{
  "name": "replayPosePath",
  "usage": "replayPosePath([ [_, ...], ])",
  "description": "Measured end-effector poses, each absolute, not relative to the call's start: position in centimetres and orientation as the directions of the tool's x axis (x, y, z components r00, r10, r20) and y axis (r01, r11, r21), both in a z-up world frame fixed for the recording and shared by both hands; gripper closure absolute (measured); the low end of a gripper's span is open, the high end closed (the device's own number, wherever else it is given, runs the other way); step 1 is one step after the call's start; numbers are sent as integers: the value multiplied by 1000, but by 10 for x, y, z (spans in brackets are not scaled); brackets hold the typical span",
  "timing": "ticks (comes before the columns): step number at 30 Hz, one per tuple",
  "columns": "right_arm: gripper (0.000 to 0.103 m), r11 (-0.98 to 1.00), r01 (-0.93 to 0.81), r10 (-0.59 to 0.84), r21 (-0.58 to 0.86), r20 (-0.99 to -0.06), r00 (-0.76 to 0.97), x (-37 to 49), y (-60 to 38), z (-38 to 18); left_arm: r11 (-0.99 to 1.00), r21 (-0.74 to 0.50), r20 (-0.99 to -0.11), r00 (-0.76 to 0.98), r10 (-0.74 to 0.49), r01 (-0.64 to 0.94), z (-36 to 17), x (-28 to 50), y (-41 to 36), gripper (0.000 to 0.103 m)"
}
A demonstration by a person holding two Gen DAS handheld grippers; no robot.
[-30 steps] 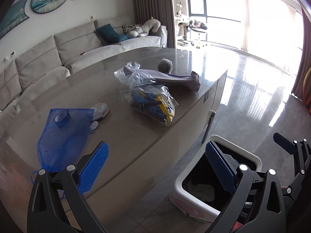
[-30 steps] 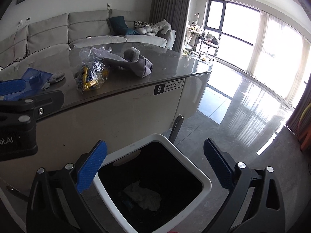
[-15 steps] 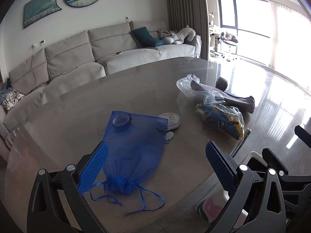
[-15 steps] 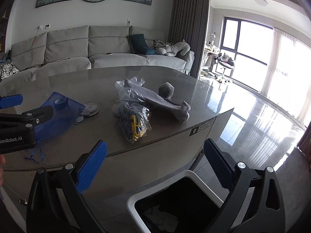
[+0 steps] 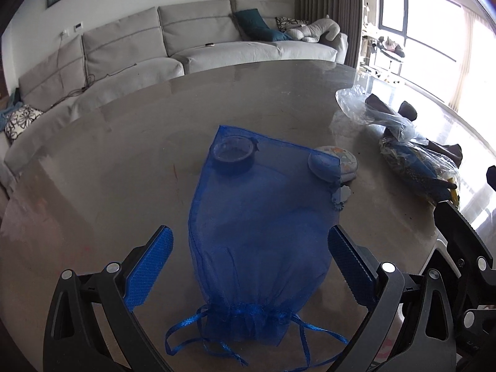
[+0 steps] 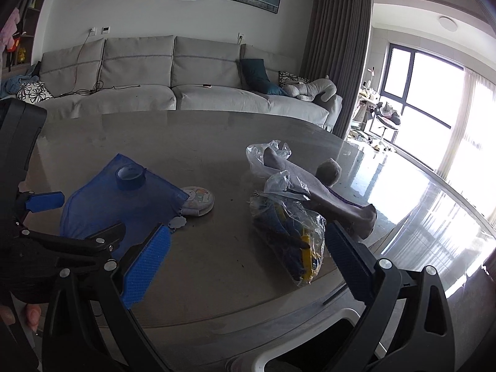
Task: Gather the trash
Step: 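Grasp the blue mesh drawstring bag with the left tool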
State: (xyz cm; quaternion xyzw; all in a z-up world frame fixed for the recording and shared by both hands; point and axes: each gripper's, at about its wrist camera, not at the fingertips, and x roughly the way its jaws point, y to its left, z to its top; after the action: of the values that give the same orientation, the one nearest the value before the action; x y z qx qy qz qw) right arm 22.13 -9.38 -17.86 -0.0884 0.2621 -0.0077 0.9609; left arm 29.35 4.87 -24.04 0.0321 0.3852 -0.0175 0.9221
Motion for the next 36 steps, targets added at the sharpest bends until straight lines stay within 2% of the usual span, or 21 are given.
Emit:
replayPosePath([
  [5,4,985,-42,-52,-170,-516,855,229,-87,-188,999,35,-769,639,4,36,-262,306,52,5],
  [13,4,986,-36,-55,-160,-525,849,227,-92,-195,999,28,-761,648,0,33,-265,305,52,7],
  [15,4,986,-39,-53,-163,-524,850,225,-91,-196,999,26,-750,661,-9,43,-263,302,50,23],
  [16,4,986,-39,-53,-163,-525,850,224,-91,-196,998,24,-738,674,-22,59,-260,300,47,57],
  [17,4,986,-39,-52,-162,-524,850,223,-91,-196,997,22,-732,680,-35,75,-258,299,46,102],
  [21,4,986,-34,-59,-165,-524,850,221,-93,-195,993,-100,-737,665,-121,70,-255,300,54,102],
  [27,4,984,-21,-72,-174,-511,857,224,-101,-194,994,-26,-663,742,-100,111,-223,287,33,102],
  [36,4,979,2,-100,-204,-471,876,258,-121,-199,993,-30,-627,772,-108,114,-208,303,4,101],
])
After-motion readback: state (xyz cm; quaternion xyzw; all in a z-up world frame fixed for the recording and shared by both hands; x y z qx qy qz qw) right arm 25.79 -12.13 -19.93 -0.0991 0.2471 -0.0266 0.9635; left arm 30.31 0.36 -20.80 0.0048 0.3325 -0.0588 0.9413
